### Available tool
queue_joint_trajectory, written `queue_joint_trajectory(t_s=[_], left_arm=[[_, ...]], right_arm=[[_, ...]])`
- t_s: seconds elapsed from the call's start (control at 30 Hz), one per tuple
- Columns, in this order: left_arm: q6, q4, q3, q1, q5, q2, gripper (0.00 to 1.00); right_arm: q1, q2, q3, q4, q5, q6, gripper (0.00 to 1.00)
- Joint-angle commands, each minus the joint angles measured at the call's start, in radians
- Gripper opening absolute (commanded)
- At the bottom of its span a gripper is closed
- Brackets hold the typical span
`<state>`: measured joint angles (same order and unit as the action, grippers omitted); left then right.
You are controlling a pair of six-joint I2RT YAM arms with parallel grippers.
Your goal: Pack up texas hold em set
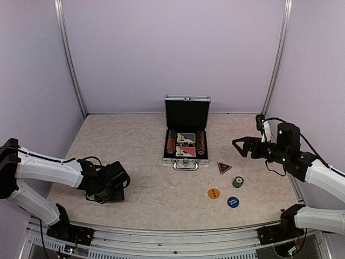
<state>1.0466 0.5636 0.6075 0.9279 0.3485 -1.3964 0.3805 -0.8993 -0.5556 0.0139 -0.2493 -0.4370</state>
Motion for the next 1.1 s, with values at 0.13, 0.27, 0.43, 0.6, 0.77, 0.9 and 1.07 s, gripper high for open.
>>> queue_joint_trajectory(t_s=[0.13, 0.27, 0.43, 0.6, 0.77, 0.9, 1.07], left_arm=[[0.022, -0.016, -0.024, 0.014, -0.057, -0.012, 0.62], [0.028, -0.005, -0.028, 0.014, -0.046, -0.012, 0.62], [0.034, 0.001, -0.037, 0.012, -0.038, -0.006, 0.6], [0.039, 0.0, -0.048, 0.011, -0.038, 0.0, 0.57], [0.038, -0.005, -0.057, 0.007, -0.042, 0.005, 0.55], [0.038, -0.007, -0.063, 0.008, -0.045, 0.009, 0.52], [0.038, -0.004, -0.063, 0.008, -0.045, 0.014, 0.49]], right_arm=[[0.006, 0.014, 0.014, -0.001, 0.008, 0.007, 0.96], [0.006, 0.016, 0.016, -0.001, 0.008, 0.006, 0.96], [0.006, 0.018, 0.015, 0.0, 0.009, 0.007, 0.96], [0.006, 0.019, 0.017, 0.0, 0.009, 0.007, 0.96], [0.006, 0.021, 0.017, -0.001, 0.01, 0.006, 0.96], [0.005, 0.021, 0.016, 0.0, 0.011, 0.006, 0.96], [0.006, 0.022, 0.017, 0.0, 0.011, 0.005, 0.96]])
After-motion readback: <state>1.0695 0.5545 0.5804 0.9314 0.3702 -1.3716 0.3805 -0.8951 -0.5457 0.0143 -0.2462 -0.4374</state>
